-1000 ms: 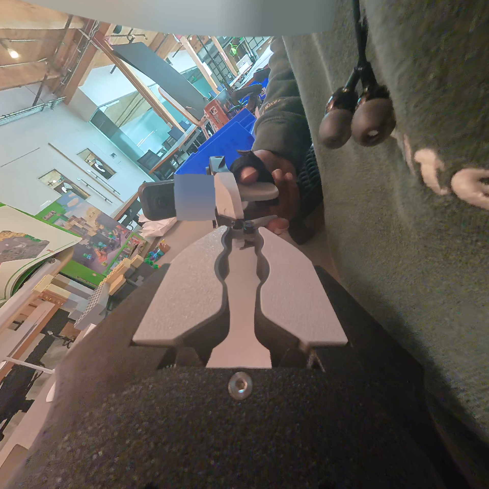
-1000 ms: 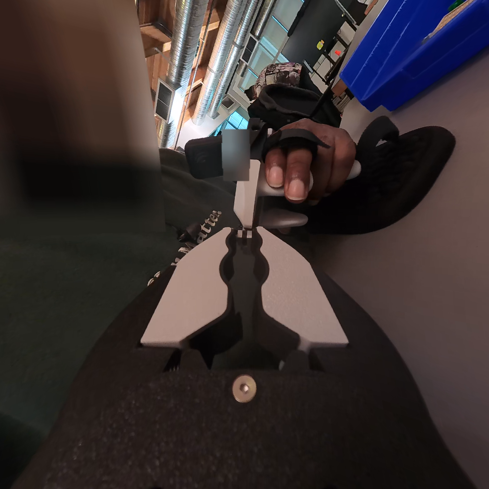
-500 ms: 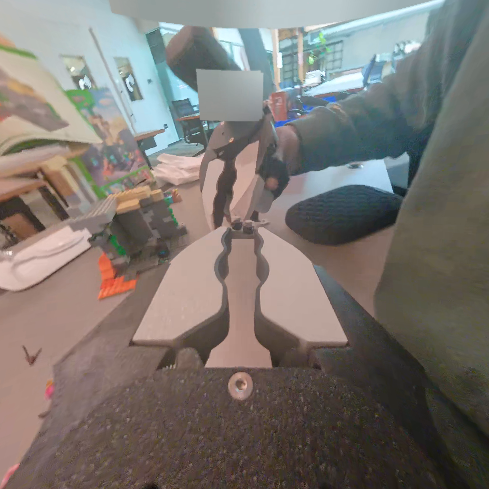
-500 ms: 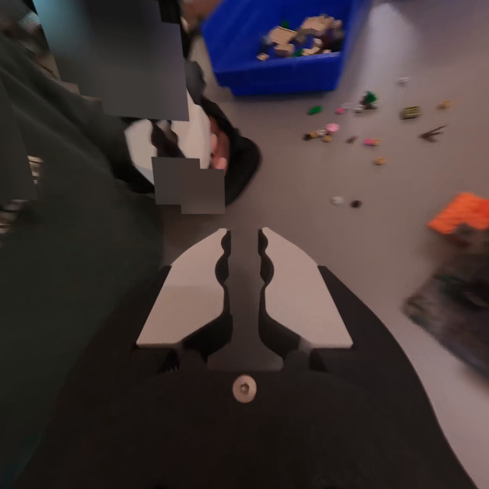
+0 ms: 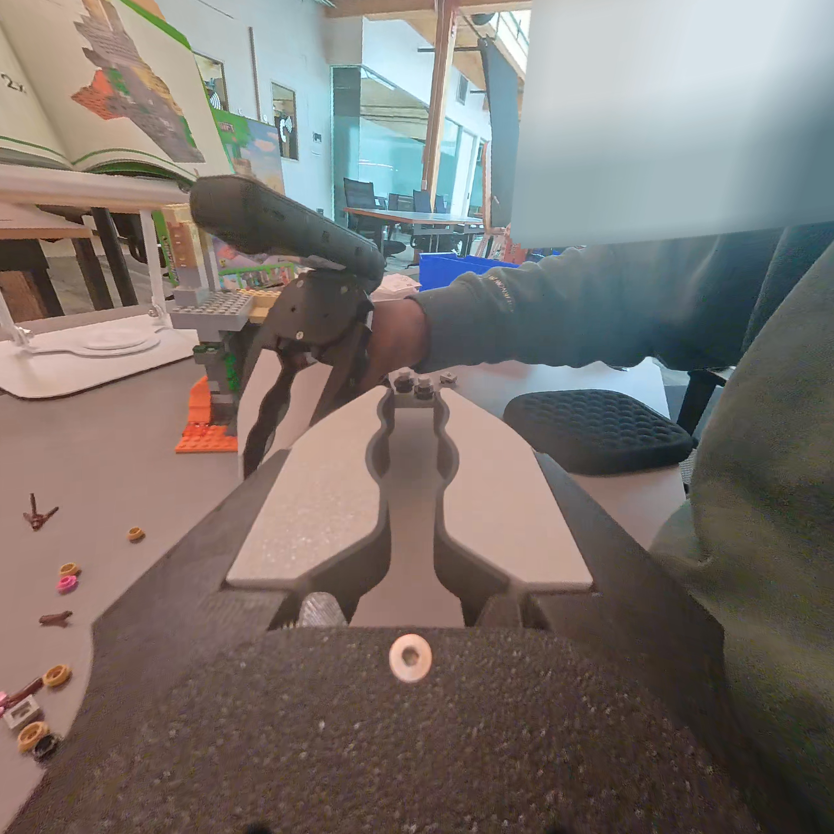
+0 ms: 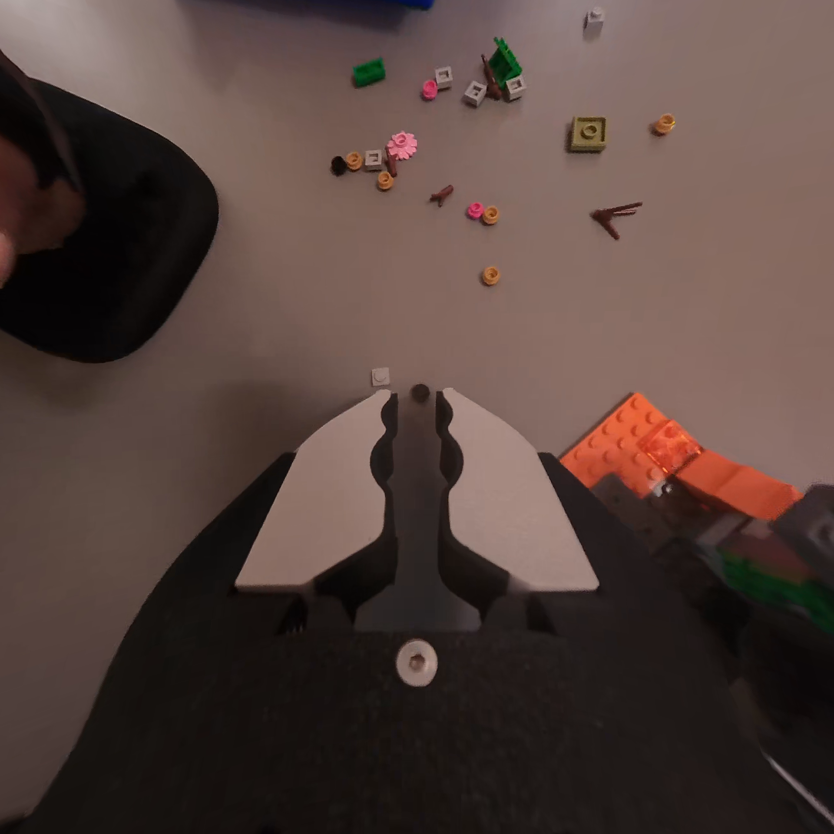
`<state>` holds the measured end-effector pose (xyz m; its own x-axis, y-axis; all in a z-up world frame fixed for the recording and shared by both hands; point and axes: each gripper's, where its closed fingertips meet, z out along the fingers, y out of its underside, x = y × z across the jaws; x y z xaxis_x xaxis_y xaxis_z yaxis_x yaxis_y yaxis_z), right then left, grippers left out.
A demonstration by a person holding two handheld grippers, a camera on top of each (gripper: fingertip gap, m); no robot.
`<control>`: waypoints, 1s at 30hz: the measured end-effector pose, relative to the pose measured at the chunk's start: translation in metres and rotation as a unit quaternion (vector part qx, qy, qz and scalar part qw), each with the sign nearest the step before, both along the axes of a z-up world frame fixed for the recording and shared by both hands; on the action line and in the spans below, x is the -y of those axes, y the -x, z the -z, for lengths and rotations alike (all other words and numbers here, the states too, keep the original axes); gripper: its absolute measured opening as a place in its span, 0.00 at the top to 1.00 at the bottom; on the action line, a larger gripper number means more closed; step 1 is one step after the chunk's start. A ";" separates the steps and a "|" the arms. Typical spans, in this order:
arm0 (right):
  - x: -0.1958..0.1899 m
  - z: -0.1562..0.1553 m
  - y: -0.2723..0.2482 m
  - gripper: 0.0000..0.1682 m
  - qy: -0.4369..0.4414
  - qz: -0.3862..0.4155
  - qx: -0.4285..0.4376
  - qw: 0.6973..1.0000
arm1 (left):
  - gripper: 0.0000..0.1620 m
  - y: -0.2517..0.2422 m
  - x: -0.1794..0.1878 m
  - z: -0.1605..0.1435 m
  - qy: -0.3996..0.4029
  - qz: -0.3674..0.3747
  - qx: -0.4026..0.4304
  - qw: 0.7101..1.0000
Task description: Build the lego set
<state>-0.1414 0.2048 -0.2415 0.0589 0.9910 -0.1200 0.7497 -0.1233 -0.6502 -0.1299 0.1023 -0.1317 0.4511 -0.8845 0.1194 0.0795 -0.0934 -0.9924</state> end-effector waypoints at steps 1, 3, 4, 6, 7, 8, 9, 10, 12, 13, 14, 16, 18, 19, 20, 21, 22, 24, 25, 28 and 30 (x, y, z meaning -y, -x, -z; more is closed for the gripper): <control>0.001 0.001 0.002 0.91 0.003 -0.004 0.003 1.000 | 0.90 0.000 -0.001 0.000 0.004 0.001 0.002 1.000; 0.001 0.004 0.005 0.91 0.003 -0.009 0.009 1.000 | 0.90 0.002 -0.002 0.000 0.010 0.001 0.008 1.000; 0.001 0.005 0.006 0.91 0.001 -0.010 0.013 1.000 | 0.90 0.002 -0.002 0.000 0.012 0.003 0.010 1.000; 0.001 0.006 0.008 0.91 0.004 -0.012 0.016 1.000 | 0.90 0.003 -0.002 0.000 0.015 0.003 0.012 1.000; 0.001 0.007 0.010 0.92 0.007 -0.011 0.016 1.000 | 0.90 0.003 -0.002 0.000 0.015 0.004 0.012 1.000; 0.001 0.007 0.011 0.93 0.007 -0.011 0.017 1.000 | 0.90 0.003 -0.002 0.000 0.015 0.003 0.012 1.000; 0.001 0.008 0.011 0.96 0.003 -0.013 0.021 1.000 | 0.90 0.003 -0.002 0.000 0.014 0.002 0.010 1.000; 0.001 0.009 0.010 1.00 -0.001 -0.016 0.024 1.000 | 0.90 0.003 -0.002 0.000 0.014 0.002 0.009 1.000; 0.002 0.009 0.009 1.00 -0.001 -0.019 0.026 0.999 | 0.90 0.004 -0.002 0.001 0.015 0.000 0.008 1.000; 0.003 0.009 0.009 1.00 0.001 -0.018 0.025 1.000 | 0.90 0.004 -0.002 0.001 0.016 0.000 0.008 1.000; 0.004 0.008 0.008 1.00 0.002 -0.017 0.023 1.000 | 0.90 0.004 -0.002 0.001 0.016 -0.002 0.008 1.000; 0.004 0.006 0.006 1.00 0.003 -0.014 0.017 1.000 | 0.90 0.004 -0.002 0.002 0.018 -0.002 0.006 1.000; 0.003 0.003 0.003 1.00 0.000 -0.009 0.011 1.000 | 0.90 0.004 -0.002 0.002 0.017 -0.003 0.004 1.000; 0.003 0.001 0.002 1.00 0.001 -0.007 0.007 1.000 | 0.90 0.004 -0.002 0.002 0.017 -0.003 0.002 1.000; 0.003 0.000 0.001 0.98 0.005 -0.008 0.005 1.000 | 0.90 0.003 -0.002 0.003 0.016 -0.003 0.000 1.000; 0.004 0.000 0.000 0.96 0.008 -0.010 0.008 1.000 | 0.90 0.003 -0.002 0.003 0.015 -0.003 -0.001 1.000; 0.003 0.002 -0.001 0.95 0.005 -0.011 0.011 1.000 | 0.90 0.003 -0.002 0.003 0.015 -0.003 -0.002 1.000; 0.002 0.005 -0.001 0.95 -0.003 -0.013 0.019 1.000 | 0.90 0.003 -0.002 0.003 0.015 -0.002 -0.003 1.000; 0.002 0.007 0.000 0.94 -0.005 -0.014 0.022 1.000 | 0.90 0.003 -0.002 0.003 0.016 -0.002 -0.002 1.000; 0.000 0.011 0.003 0.92 -0.013 -0.015 0.039 0.999 | 0.90 0.003 -0.002 0.003 0.019 -0.001 0.000 1.000; -0.002 0.012 0.005 0.93 -0.015 -0.019 0.050 0.998 | 0.90 0.003 -0.002 0.003 0.019 0.000 0.001 1.000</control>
